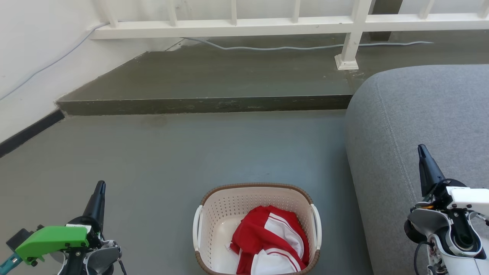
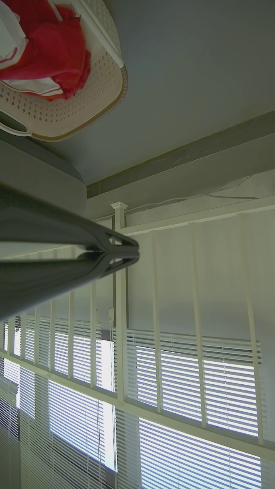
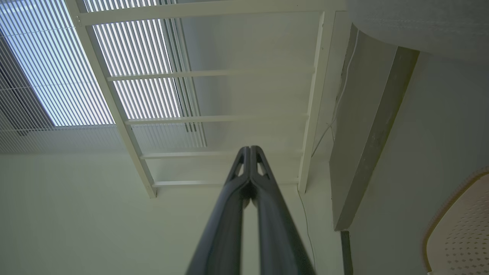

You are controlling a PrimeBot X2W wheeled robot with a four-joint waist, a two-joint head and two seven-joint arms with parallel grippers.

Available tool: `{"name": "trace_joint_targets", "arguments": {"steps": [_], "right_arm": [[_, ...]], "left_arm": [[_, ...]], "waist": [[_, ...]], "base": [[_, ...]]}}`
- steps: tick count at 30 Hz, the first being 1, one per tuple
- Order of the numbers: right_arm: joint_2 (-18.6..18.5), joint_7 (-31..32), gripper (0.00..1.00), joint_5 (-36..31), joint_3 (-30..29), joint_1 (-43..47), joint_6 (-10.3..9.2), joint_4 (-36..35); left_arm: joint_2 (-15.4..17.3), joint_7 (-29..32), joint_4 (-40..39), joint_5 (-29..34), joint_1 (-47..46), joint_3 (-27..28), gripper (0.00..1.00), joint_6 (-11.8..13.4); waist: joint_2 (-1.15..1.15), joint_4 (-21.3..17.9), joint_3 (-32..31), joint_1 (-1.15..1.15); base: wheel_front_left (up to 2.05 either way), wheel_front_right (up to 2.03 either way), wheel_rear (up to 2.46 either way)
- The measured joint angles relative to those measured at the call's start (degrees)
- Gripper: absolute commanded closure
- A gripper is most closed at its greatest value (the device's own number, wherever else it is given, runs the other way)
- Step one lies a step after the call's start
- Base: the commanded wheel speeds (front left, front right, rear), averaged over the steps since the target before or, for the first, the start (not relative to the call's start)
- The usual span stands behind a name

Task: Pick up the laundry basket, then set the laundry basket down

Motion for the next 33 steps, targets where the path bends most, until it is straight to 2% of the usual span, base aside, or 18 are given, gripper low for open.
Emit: {"name": "trace_joint_targets", "arguments": {"steps": [33], "right_arm": [[0.01,0.15,1.0,0.0,0.0,0.01,0.0,0.0]], "left_arm": [[-0.01,0.0,0.0,0.0,0.0,0.12,1.0,-0.01]], "waist": [[0.0,0.0,0.01,0.0]], "base": [[0.0,0.0,0.0]]}}
